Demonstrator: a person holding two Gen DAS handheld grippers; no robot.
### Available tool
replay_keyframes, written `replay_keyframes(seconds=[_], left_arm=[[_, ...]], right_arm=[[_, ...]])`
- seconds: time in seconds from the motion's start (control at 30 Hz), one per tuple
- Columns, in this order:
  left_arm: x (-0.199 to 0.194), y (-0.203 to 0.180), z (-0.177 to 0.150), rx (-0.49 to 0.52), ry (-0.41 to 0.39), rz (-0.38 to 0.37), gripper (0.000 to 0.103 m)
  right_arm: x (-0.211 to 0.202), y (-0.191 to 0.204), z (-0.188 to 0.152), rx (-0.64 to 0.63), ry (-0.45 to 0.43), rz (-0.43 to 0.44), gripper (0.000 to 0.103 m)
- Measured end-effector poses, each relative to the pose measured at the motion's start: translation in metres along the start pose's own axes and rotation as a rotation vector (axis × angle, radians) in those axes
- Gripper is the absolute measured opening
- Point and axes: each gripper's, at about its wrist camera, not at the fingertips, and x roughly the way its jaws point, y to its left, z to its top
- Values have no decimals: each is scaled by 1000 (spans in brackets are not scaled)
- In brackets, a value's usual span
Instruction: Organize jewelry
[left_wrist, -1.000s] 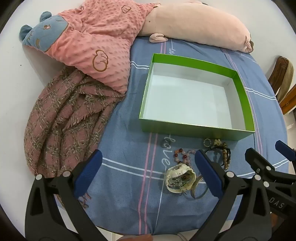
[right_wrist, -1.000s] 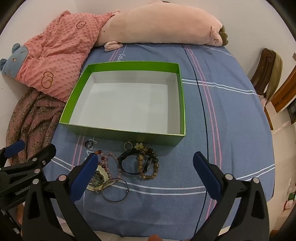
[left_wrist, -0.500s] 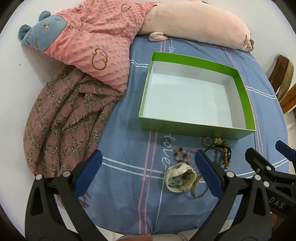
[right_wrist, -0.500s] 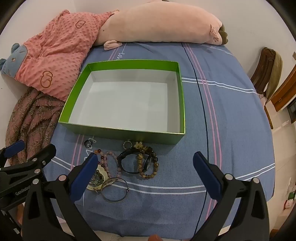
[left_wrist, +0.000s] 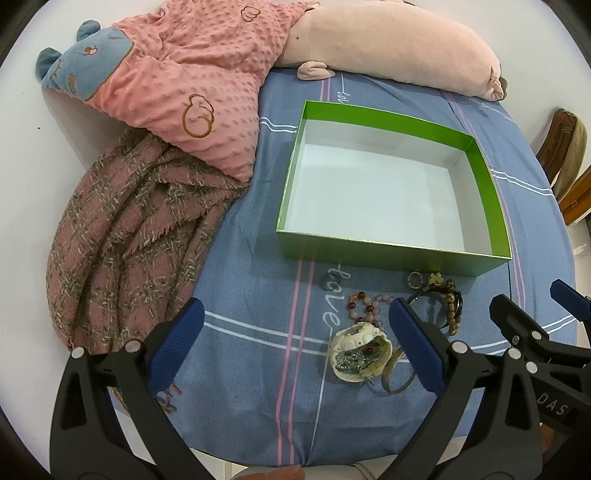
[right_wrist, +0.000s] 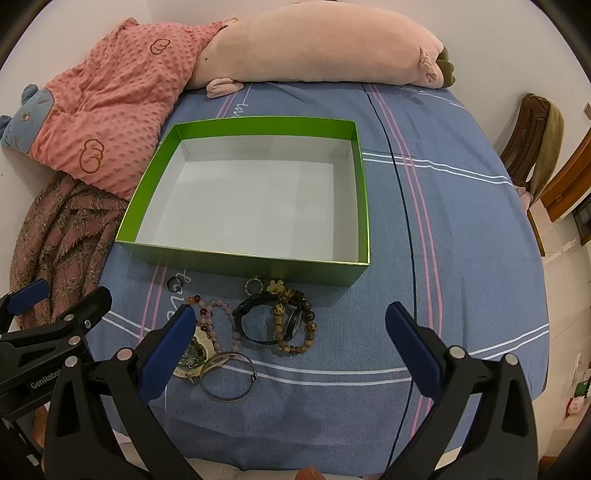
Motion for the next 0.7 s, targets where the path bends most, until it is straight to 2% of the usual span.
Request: replay_keyframes(seconds=[0.7], left_arm=[[10, -3, 0, 6, 10, 1, 101]], right_arm=[[2, -3, -3, 1, 3, -3, 102]])
